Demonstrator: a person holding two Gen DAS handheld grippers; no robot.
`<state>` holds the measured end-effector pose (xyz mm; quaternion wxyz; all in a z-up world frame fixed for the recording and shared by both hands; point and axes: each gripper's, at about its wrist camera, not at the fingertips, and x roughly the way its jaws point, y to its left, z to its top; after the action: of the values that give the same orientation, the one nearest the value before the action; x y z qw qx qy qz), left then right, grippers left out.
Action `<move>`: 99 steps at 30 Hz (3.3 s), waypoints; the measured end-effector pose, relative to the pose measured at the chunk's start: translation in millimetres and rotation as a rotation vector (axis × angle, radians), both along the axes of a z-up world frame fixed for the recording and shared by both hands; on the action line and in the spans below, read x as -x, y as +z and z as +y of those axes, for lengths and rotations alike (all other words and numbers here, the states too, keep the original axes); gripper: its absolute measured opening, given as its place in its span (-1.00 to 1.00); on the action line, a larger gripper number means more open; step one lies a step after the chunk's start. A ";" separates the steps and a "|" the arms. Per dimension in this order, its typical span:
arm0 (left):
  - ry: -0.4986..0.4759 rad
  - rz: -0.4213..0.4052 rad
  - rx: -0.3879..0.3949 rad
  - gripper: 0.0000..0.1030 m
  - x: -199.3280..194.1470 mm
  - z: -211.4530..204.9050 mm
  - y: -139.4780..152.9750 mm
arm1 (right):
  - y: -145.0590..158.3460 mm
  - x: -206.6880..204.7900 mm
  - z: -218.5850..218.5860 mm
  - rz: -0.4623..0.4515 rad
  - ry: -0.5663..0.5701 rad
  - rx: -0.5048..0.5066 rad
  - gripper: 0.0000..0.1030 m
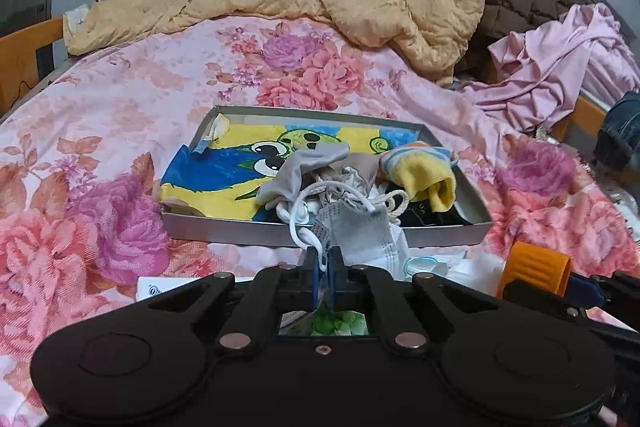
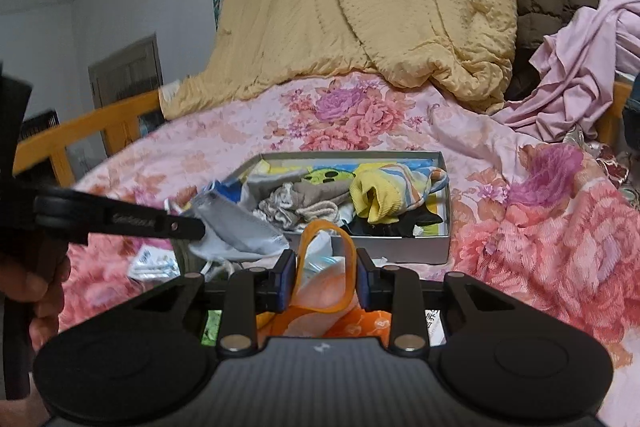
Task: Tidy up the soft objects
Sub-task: 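Lift the grey mask and orange item and carry them over the tray box, then lower the mask and orange item into the tray box and open both grippers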
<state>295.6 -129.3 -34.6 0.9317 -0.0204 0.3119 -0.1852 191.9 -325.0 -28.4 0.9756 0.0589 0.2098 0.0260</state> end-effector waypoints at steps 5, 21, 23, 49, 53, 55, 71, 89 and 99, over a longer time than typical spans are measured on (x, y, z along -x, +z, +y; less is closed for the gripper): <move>-0.011 0.010 0.043 -0.93 17.7 8.8 11.4 | 10.4 20.3 -6.8 -0.053 0.024 -0.061 -0.34; -0.043 0.006 0.132 -0.94 57.0 18.2 55.5 | 16.9 19.4 -20.9 -0.180 -0.047 -0.129 -0.34; -0.043 -0.005 0.132 -0.94 54.3 16.3 59.9 | 12.2 8.1 -18.1 -0.174 -0.058 -0.102 -0.34; 0.006 -0.115 0.174 -0.93 -100.2 -47.7 51.4 | 8.4 -143.0 -96.4 -0.220 -0.209 -0.236 -0.33; 0.002 -0.100 0.169 -0.93 -111.1 -56.4 40.4 | 4.3 -151.6 -94.3 -0.200 -0.179 -0.220 -0.29; -0.003 -0.089 0.164 -0.92 -115.5 -60.1 34.2 | 1.8 -158.9 -88.6 -0.171 -0.157 -0.191 -0.24; 0.007 -0.018 0.108 -0.84 -139.2 -59.7 -5.9 | -30.6 -195.6 -51.8 0.058 -0.127 0.009 -0.19; -0.017 0.000 0.075 -0.66 -140.0 -74.7 -18.6 | -27.3 -193.9 -64.3 0.084 -0.142 -0.018 0.02; -0.029 -0.020 0.050 -0.23 -123.4 -68.2 7.1 | 0.8 -171.0 -75.7 0.039 -0.178 -0.028 0.57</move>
<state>419.0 -197.6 -27.5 0.9312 -0.0373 0.2981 -0.2065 363.0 -400.7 -27.5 0.9688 0.0916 0.2224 -0.0591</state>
